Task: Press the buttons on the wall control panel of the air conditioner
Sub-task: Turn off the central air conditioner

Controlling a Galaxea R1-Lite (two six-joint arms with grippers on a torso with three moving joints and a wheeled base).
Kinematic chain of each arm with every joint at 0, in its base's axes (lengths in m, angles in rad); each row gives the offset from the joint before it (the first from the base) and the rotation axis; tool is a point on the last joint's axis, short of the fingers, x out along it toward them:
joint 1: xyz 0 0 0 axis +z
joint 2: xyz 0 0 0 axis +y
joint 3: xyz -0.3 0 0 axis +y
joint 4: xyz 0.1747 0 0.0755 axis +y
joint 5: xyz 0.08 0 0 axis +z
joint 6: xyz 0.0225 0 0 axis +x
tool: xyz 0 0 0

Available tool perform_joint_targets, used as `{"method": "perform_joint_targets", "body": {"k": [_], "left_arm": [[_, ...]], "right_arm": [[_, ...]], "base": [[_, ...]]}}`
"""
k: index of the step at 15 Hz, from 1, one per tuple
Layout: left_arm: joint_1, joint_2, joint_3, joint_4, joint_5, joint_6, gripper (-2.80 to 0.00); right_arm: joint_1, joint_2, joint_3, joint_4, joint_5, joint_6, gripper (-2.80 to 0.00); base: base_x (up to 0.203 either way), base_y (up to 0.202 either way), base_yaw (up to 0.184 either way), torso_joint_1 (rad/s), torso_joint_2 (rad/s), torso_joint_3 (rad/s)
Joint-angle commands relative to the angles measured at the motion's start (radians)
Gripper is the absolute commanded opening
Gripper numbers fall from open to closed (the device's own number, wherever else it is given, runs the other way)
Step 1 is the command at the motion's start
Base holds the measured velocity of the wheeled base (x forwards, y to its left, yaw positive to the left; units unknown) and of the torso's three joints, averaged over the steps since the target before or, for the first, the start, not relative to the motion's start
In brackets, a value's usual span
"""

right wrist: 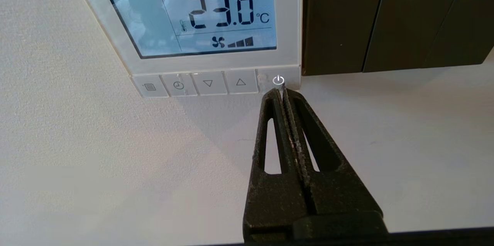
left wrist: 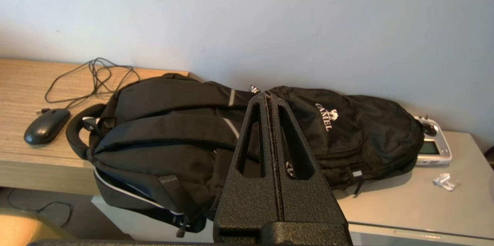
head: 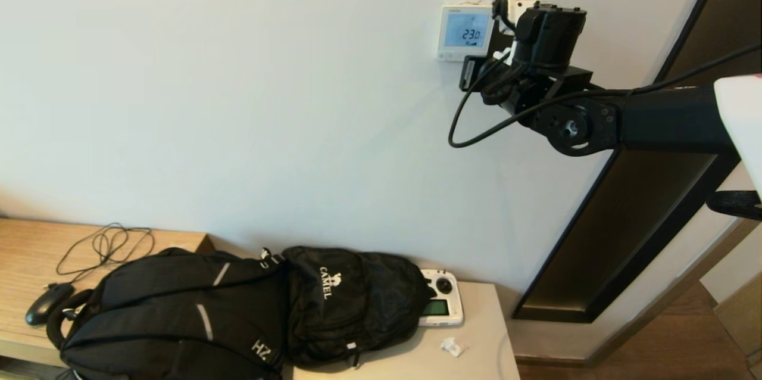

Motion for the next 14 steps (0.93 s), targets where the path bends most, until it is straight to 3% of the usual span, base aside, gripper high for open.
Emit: {"method": "perform_joint_targets", "body": {"k": [1,10,14], "left_arm": [[0.0,-0.002,0.0,-0.001,0.0,0.0,-2.8],[0.0,-0.002,0.0,-0.001,-0.001,0.0,-2.8],[0.0,-0.002,0.0,-0.001,-0.001,0.0,-2.8]], "right_arm": [[-0.001,0.002,-0.001,-0.003,-0.002,0.0,-2.8],[-0.005,0.015,-0.015,-0.007,-0.003,0.003,-2.8],[0.005,-0.075,0.091,-0.002,0.004,-0.01,-2.8]], "base": [[0.0,0.0,0.0,0.0,0.0,0.0],[0.0,0.0,0.0,0.0,0.0,0.0],[0.0,0.0,0.0,0.0,0.0,0.0]]}}
